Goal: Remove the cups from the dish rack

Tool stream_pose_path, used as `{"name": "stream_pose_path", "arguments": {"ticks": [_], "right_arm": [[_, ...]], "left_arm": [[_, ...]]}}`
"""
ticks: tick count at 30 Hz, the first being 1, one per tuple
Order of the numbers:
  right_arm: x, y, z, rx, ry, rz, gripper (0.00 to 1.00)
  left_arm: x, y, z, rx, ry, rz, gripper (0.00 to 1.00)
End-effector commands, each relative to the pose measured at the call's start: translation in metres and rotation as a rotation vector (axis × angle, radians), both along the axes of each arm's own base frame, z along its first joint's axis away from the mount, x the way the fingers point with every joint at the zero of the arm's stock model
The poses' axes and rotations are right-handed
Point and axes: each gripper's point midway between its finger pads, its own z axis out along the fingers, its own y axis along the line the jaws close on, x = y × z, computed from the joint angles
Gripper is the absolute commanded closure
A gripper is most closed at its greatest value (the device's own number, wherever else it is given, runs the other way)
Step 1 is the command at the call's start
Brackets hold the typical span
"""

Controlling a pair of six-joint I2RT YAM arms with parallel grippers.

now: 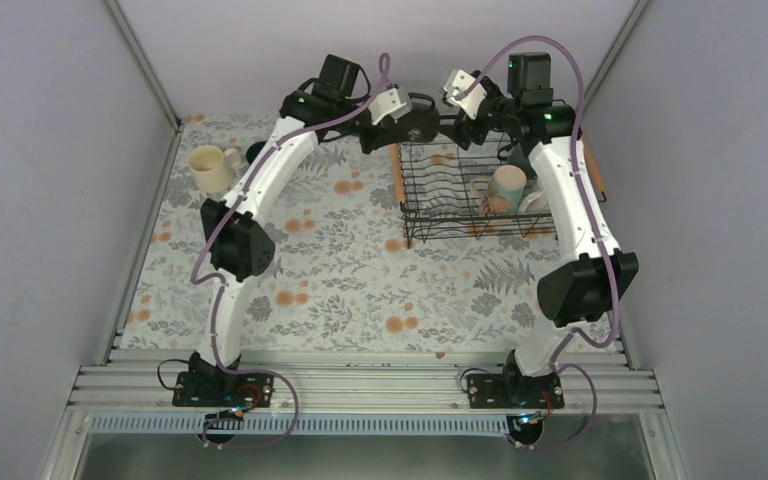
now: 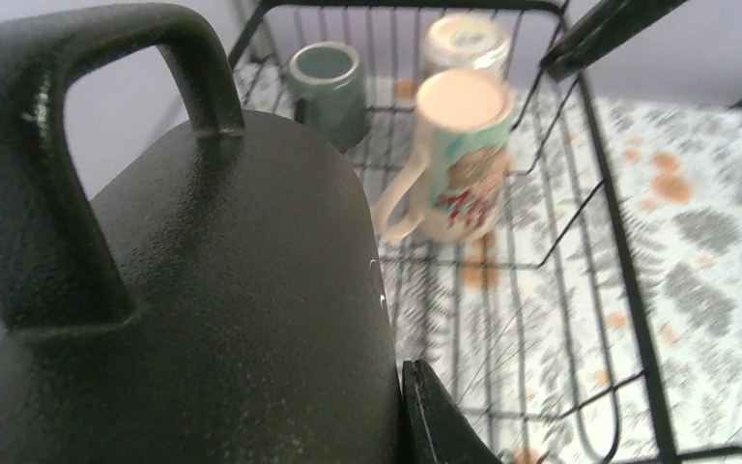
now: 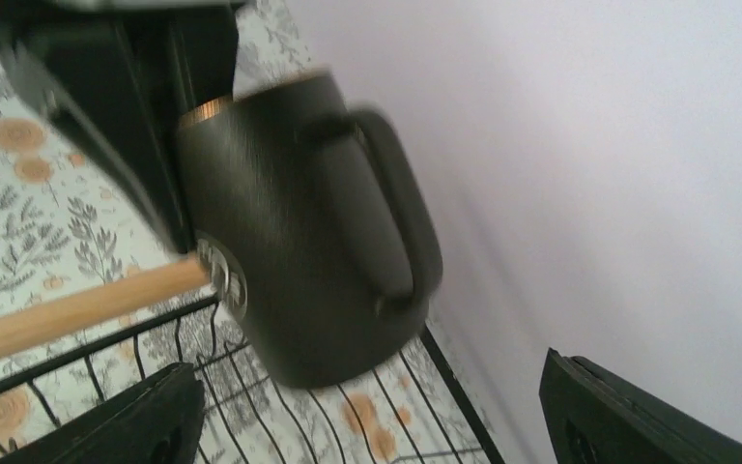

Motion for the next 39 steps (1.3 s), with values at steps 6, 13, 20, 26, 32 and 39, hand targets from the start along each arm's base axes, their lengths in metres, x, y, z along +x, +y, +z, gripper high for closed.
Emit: {"name": "stream_pose_path", "arguments": {"ticks": [6,13,20,26,32,39], "right_arm": [[-0.012,-0.037,-0.054,-0.251,0.148,-0.063,0.09],[-0.002,-0.061,-0.116,-0.437,0.296,-0.052,0.14],[0.024,-0.076,-0.149,-0.547,0.379,-0.099,0.14],[0.037,-0.088,-0.173,-0.612,0.408,-0.127,0.15],[0.041,-0.095,-0.190,-0.628,0.444,-0.135,0.16],[0.042,-0.099,-0.196,-0.628,0.459,-0.134,0.16]], "left_arm": [[-0.004,0.094,0.063,0.384,-0.447,0.181,0.98],[-0.020,0.180,0.042,0.625,-0.378,0.220,0.98],[-0.045,0.278,-0.029,0.885,-0.190,0.243,0.98],[-0.072,0.348,-0.079,1.077,-0.067,0.256,0.98],[-0.096,0.393,-0.109,1.172,0.076,0.265,0.98],[-0.120,0.442,-0.145,1.274,0.210,0.290,0.98]]}}
